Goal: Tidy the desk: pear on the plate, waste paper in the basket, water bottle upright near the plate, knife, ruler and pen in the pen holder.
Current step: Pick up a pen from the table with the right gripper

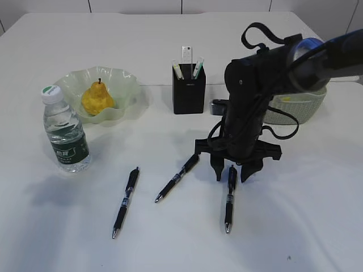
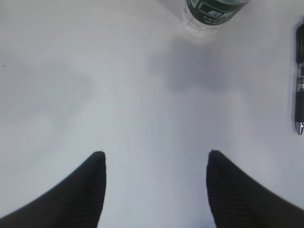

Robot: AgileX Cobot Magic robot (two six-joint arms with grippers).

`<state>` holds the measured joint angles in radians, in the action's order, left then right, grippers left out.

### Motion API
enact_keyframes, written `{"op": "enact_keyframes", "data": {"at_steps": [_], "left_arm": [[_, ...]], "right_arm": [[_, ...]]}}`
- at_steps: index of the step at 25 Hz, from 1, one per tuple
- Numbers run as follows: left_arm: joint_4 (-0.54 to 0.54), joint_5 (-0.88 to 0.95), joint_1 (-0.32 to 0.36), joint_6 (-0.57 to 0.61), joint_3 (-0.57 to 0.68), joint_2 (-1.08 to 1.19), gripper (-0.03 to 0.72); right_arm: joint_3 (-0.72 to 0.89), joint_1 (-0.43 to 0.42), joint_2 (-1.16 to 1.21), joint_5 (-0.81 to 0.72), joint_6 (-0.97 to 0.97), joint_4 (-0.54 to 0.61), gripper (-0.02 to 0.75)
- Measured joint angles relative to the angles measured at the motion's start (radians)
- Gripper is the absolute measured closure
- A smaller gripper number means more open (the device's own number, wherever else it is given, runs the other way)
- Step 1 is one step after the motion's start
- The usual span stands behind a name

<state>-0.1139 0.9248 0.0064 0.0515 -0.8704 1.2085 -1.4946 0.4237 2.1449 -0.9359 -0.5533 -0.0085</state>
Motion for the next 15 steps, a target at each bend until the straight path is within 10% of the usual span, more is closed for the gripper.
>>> {"op": "enact_keyframes", "data": {"at_steps": [15], "left_arm": [[0.003, -0.020, 0.000, 0.000, 0.000, 0.000, 0.222]], "right_arm": [[0.000, 0.000, 0.012, 0.001, -0.002, 0.009, 0.440]]}}
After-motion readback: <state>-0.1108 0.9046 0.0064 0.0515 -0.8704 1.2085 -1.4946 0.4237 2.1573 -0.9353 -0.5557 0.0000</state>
